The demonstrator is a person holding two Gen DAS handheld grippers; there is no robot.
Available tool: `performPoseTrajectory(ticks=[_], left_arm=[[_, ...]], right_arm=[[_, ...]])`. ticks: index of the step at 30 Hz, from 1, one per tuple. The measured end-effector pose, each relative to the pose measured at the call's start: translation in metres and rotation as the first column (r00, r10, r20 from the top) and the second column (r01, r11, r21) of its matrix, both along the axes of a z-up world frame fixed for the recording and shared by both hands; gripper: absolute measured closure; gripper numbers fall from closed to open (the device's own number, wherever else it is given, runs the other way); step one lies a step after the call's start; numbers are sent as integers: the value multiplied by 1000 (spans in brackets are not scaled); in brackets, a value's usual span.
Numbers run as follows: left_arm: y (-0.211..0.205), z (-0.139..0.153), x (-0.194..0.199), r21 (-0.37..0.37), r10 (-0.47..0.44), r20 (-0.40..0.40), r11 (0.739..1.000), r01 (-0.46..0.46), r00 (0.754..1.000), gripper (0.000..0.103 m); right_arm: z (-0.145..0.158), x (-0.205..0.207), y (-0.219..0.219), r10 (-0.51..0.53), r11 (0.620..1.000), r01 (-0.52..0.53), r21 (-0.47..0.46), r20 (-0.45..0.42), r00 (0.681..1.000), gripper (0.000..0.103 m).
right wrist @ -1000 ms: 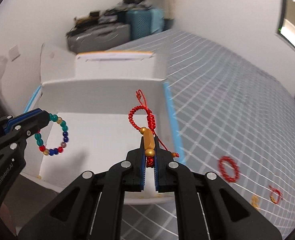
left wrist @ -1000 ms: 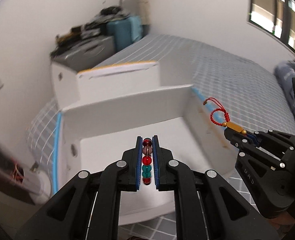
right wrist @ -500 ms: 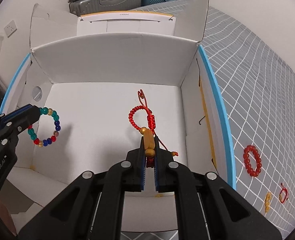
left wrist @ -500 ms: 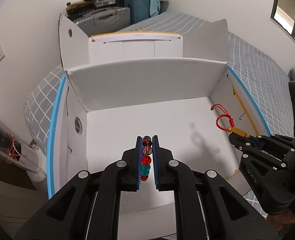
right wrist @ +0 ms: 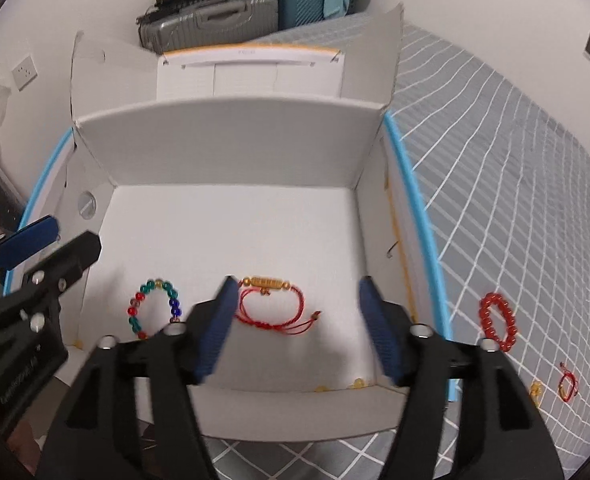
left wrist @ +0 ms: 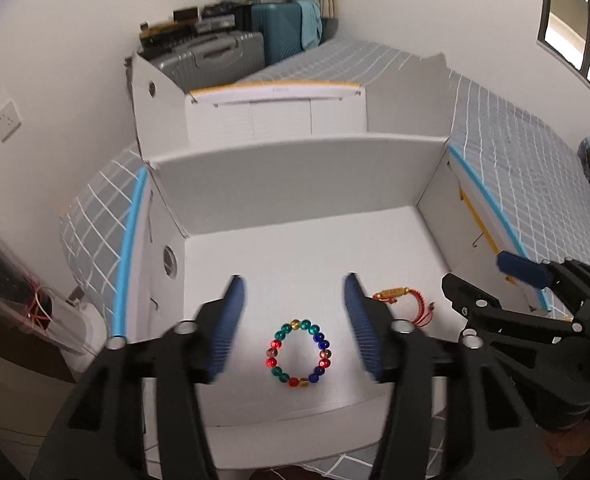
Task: Organize jewelry
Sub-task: 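Carry both bracelets into the white box and open both tools, then move both tools back over the remaining bracelets on the bed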
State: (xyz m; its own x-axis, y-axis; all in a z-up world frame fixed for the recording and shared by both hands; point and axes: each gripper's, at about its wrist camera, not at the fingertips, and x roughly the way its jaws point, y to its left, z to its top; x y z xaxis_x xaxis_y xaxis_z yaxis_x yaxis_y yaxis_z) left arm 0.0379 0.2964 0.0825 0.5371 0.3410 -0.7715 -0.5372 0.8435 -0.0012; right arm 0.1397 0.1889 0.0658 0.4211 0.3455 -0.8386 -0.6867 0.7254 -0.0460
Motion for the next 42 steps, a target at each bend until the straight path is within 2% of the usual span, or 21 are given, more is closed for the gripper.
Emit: performPoseTrajectory(ticks=[1,2,4,5,8,16,21,25,30,33,38,42], left_arm=[[-1,3,-2,8,4,9,1000,-4,1000,30],[-4,9,-5,23,9,26,1000,-9,1000,27],[-10,17,-8,44,12,50,999,-14,999,10],[-15,21,-10,58,13,68,998,-17,998,6],[-30,30,-11,79,-18,98,997,11,995,5],[-76,42,-1,60,-123,123,991,116,985,5],[-124,38,21,41,-227,129,974,224,965,5],[-173,22,47,3,-327,120,944,329,937,5],[-225,-7,73,-48,-428,94,900,433,899,5],[-256,-27,86,-57,-474,73,877,478,878,5],[-287,-60,106,-72,-508,36,857,510,860,5],[-300,-86,118,-87,-513,-7,856,510,859,5]], right_arm=[[6,-1,-5,-6,1000,6,11,18,1000,30],[10,-1,-9,-14,1000,13,20,29,999,25],[20,-2,-19,-30,999,28,38,55,998,19],[25,-2,-26,-39,998,36,46,74,996,15],[40,-2,-49,-61,997,54,63,116,991,7],[69,5,-140,-198,977,180,113,170,965,7],[69,1,-211,-301,952,282,119,196,933,7],[55,-7,-272,-384,923,368,111,186,905,7],[20,-20,-346,-491,871,480,109,138,860,7],[-2,-26,-371,-526,850,517,102,107,844,7],[-41,-44,-407,-576,817,570,89,65,815,7],[-76,-56,-424,-591,806,588,70,26,806,8]])
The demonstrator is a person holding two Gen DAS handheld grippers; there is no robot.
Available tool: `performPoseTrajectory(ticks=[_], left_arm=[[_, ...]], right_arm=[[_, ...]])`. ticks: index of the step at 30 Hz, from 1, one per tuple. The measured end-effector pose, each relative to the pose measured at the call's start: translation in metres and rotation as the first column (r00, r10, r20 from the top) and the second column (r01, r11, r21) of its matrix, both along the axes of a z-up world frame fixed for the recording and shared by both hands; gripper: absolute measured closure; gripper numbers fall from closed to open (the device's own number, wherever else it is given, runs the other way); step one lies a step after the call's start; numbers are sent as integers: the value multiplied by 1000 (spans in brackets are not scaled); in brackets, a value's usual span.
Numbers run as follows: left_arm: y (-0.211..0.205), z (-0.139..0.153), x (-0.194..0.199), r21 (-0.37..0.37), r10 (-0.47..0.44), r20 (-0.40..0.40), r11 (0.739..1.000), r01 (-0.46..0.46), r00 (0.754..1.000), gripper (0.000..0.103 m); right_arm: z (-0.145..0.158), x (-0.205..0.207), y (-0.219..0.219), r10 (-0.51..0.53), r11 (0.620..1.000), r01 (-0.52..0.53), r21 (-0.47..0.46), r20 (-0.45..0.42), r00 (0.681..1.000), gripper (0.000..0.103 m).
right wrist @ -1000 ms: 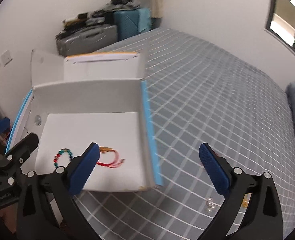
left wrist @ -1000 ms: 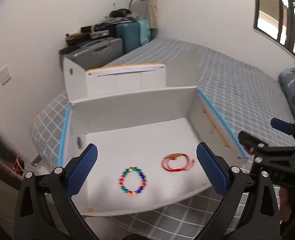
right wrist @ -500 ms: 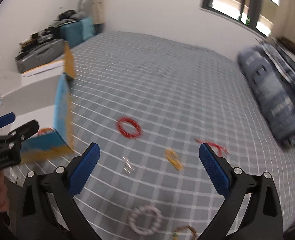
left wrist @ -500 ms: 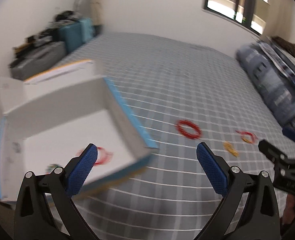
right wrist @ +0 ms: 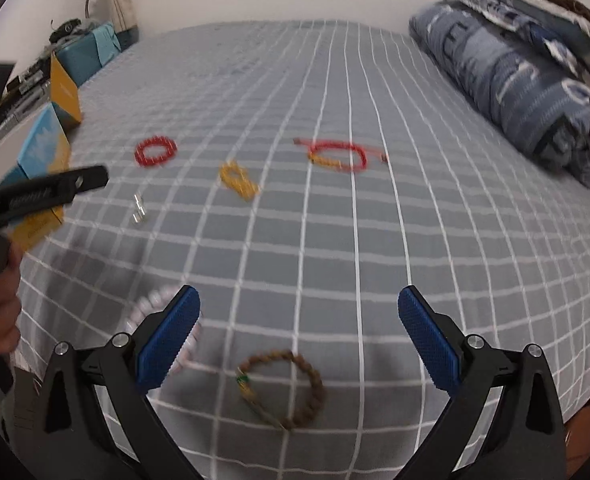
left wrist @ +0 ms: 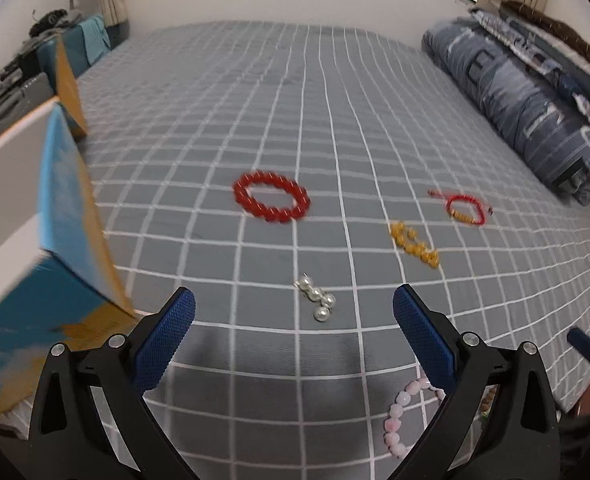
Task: Organize jewelry
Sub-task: 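Move both tools back over the remaining bracelets on the bed, then grasp the pearl strand with left tool while right tool grasps brown wooden bracelet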
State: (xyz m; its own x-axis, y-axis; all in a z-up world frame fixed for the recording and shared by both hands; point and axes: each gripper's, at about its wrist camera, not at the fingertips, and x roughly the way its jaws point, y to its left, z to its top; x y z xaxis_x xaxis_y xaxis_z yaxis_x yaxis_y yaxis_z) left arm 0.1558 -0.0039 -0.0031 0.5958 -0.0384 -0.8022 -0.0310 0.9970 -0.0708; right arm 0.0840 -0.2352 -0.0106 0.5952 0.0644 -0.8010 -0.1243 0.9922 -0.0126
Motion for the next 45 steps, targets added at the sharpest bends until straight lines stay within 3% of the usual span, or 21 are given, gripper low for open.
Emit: performPoseTrajectory(ticks=[12,19,23,27,33,35,36,45], left_arm=[[-14,-52,23,20,5,-64,1000,-4,998,7],[-15,-71,26,28,9,-94,1000,-6,996,19],[-12,-71,25,38,28,-100,999,-24,995,33],[-10,-68,24,50,25,-112,999,-20,993,55],[-8,-63,25,57,14,-124,998,-7,992,92],[-10,-62,24,65,7,-117,998,1,993,92],[-9,-61,23,63,9,-111,998,-2,994,92],[-5,-56,21,54,20,-94,998,-15,995,92]], right_arm=[[-50,-22,-15,-12,999,14,32,-82,997,8],[-58,-22,-13,-12,999,15,32,-90,996,9],[-60,-21,-15,-22,999,25,39,-93,995,18],[-59,-20,-15,-22,999,26,40,-97,995,30],[-57,-20,-15,-14,999,19,48,-101,995,59],[-58,-20,-15,-16,999,20,40,-96,995,88],[-58,-20,-16,-23,999,25,26,-96,995,93],[-55,-22,-19,-29,999,33,38,-90,995,93]])
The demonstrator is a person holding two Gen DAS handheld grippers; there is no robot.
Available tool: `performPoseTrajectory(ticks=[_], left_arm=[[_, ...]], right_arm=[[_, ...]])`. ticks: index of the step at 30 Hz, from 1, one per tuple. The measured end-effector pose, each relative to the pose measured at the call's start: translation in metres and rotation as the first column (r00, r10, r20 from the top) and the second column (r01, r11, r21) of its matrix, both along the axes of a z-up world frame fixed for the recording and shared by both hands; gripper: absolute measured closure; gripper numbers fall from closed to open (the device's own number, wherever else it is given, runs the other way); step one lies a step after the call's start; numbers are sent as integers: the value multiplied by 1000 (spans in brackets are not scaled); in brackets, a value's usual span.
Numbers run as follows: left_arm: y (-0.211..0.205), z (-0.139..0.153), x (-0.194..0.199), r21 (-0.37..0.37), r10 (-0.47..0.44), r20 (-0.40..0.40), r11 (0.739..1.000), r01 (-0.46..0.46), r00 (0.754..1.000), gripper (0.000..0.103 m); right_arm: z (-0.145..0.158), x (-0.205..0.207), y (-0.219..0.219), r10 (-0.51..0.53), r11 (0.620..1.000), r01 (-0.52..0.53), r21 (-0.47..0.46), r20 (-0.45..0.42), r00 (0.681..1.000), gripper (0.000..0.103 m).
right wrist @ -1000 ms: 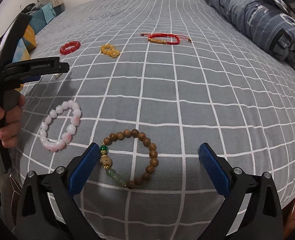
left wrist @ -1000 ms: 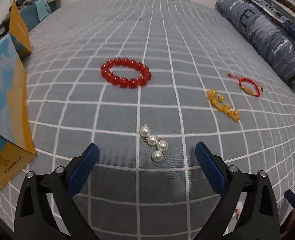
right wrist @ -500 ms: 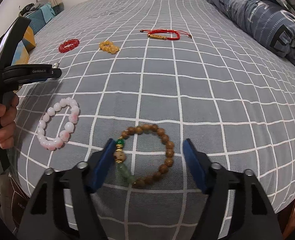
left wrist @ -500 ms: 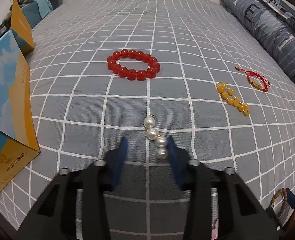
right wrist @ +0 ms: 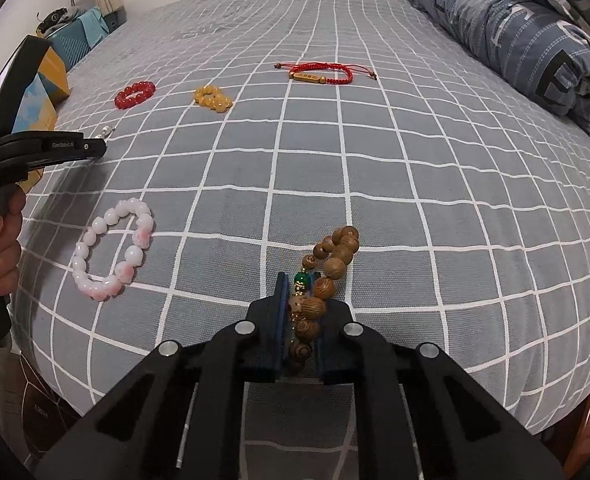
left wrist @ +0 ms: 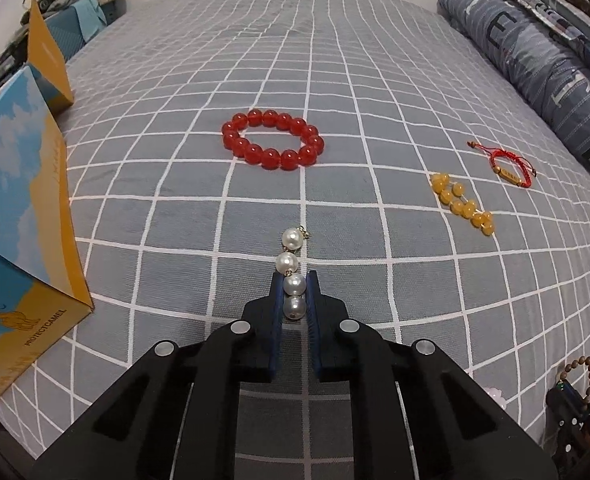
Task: Organize jewelry
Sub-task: 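Grasp the pearl strand with left tool while right tool grasps brown wooden bracelet, then carry pearls and wooden bracelet into the white box and open both tools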
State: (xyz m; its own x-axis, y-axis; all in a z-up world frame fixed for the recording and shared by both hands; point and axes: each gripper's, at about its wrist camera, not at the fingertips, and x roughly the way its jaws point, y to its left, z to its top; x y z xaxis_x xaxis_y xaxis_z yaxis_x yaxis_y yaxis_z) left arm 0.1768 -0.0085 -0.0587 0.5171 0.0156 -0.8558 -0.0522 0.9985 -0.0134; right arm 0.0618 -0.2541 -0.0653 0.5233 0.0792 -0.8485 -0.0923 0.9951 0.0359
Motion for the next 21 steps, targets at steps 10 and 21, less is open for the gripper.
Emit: performPoseTrajectory(ticks=[10,21], left_arm=[[7,15,-5,-13,6,23,1000,-6,1000,92],[7,37,-15,-24,-1,54,1000,2,999,92]], right_arm=[[9,2,0,-12,1000,12,12,13,1000,93],[28,10,3,-31,1000,31,1,64,997,93]])
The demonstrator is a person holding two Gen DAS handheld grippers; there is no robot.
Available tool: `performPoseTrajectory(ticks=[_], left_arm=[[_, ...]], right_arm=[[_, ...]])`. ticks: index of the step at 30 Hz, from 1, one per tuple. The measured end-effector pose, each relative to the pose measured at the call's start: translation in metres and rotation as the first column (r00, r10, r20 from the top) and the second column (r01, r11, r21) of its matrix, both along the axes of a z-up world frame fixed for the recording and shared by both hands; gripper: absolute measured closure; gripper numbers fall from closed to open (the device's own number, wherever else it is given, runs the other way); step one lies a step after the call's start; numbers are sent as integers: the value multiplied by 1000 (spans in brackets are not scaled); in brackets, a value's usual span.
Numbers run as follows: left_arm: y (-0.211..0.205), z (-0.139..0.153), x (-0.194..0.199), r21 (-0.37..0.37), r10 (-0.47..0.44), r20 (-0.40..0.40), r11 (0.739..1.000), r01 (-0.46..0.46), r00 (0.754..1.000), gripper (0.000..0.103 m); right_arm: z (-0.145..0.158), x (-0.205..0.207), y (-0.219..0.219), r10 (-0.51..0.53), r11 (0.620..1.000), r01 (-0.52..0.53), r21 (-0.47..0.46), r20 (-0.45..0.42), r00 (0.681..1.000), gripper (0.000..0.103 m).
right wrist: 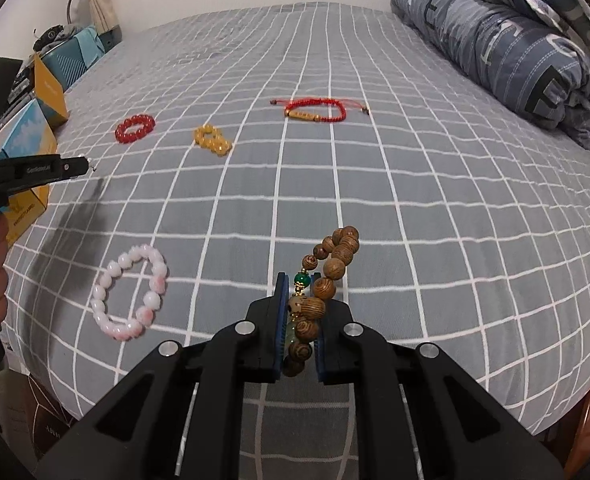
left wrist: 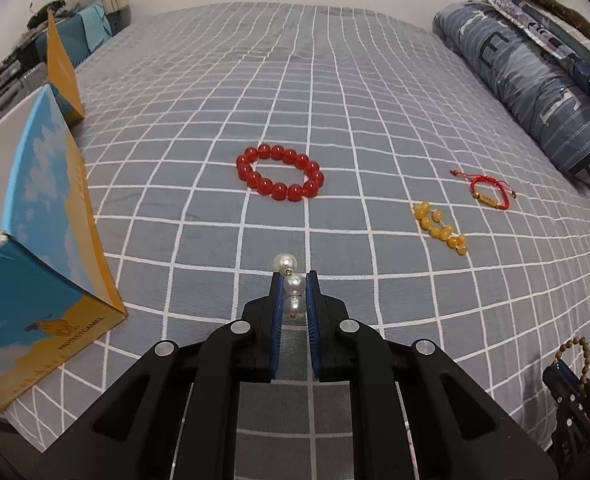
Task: Organize jewelry
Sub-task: 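Carry pearls and wooden bracelet into the white box and open both tools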
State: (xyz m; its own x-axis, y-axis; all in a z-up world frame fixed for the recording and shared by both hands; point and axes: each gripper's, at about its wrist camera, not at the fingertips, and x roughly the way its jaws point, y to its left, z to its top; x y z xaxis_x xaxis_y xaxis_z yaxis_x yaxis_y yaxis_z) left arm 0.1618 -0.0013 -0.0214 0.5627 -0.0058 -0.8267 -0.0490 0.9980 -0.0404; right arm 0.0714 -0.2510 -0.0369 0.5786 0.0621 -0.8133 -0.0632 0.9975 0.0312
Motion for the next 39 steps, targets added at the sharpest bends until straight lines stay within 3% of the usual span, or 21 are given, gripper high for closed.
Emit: performPoseTrajectory(ticks=[9,19,30,35,39], left_arm=[[11,30,-11,-13,5,46,1000,-4,999,92],[35,72,-17,-13,37,107,999,-36,994,92],[105,129,-38,10,159,168,987,-163,973,92],[160,145,-62,18,262,181,963,-269,948,92],[208,148,-82,16,347,176,935,-355,921,92]], right_arm=[[26,16,4,-5,1000,6,-12,50,999,93],[86,52,44,60,998,-56,-39,138,989,93],[151,88,164,248,969,-238,-69,231,941,93],[161,96,233,349,937,-346,-53,235,907,93],[158,92,297,451,891,-452,-51,228,863,93]])
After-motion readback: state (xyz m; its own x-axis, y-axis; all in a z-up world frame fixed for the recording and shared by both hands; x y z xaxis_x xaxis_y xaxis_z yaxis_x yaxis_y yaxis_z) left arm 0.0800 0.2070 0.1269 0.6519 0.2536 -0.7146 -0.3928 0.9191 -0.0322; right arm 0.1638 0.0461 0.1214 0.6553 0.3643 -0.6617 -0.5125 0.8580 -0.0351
